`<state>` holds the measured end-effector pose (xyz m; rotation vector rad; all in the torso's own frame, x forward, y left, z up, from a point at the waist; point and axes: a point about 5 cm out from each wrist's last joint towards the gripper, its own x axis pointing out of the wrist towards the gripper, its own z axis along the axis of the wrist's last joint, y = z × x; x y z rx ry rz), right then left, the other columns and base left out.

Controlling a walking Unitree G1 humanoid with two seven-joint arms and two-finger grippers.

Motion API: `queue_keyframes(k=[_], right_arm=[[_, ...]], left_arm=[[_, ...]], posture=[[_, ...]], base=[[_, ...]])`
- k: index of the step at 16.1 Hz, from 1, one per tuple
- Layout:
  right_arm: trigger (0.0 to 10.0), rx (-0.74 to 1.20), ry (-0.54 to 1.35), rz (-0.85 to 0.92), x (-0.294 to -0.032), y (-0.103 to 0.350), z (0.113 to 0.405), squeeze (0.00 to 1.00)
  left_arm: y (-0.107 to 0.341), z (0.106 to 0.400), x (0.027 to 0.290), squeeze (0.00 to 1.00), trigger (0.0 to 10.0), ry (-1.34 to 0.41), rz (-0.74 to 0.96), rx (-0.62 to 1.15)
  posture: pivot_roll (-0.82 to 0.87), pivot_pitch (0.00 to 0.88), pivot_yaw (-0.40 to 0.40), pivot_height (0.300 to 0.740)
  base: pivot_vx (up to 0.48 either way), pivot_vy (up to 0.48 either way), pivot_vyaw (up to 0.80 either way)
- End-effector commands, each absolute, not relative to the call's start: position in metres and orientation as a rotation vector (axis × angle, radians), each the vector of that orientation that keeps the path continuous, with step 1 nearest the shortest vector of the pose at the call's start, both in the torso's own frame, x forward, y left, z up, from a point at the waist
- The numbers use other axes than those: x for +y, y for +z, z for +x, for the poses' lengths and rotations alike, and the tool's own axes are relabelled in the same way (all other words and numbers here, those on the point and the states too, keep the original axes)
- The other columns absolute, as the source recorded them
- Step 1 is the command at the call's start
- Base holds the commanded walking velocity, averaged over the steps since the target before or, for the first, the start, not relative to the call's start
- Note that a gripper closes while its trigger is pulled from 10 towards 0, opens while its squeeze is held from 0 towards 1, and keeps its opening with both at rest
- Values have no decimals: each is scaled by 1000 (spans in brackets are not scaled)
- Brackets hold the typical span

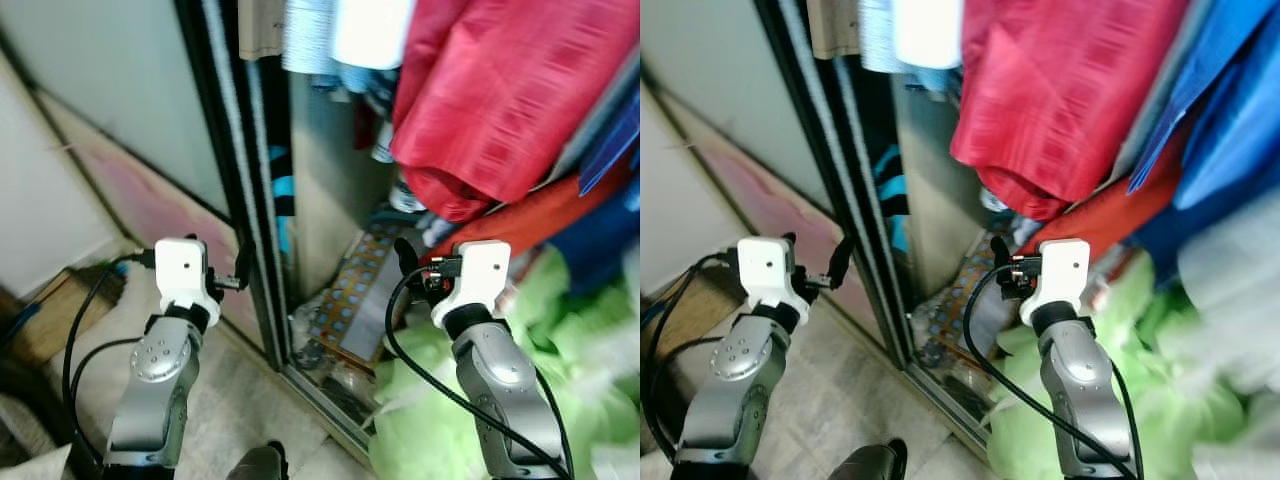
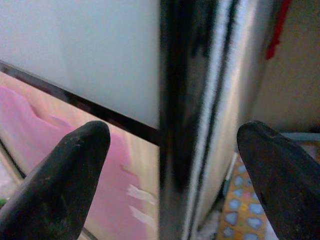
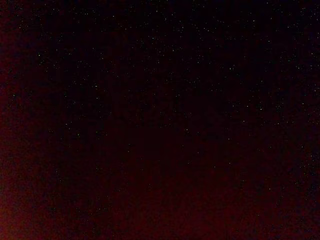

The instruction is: Clean up the room

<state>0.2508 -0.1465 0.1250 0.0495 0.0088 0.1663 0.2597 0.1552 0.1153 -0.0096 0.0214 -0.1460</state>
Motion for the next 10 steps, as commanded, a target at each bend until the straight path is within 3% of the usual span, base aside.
queue_keyframes(k=[1,8,10], right_arm=[[10000,17,164,72,-147,127,249,0],[10000,180,355,79,-158,112,197,0],[10000,180,359,85,-158,113,196,0]], left_arm=[[121,259,155,0,10000,-151,10,7],[107,226,174,0,10000,-36,37,85],[107,226,173,0,10000,-36,27,88]], posture=[[7,0,-5,740],[4,0,-2,740],[-4,0,1,740]], base=[[0,0,800],[0,0,800],[0,0,800]])
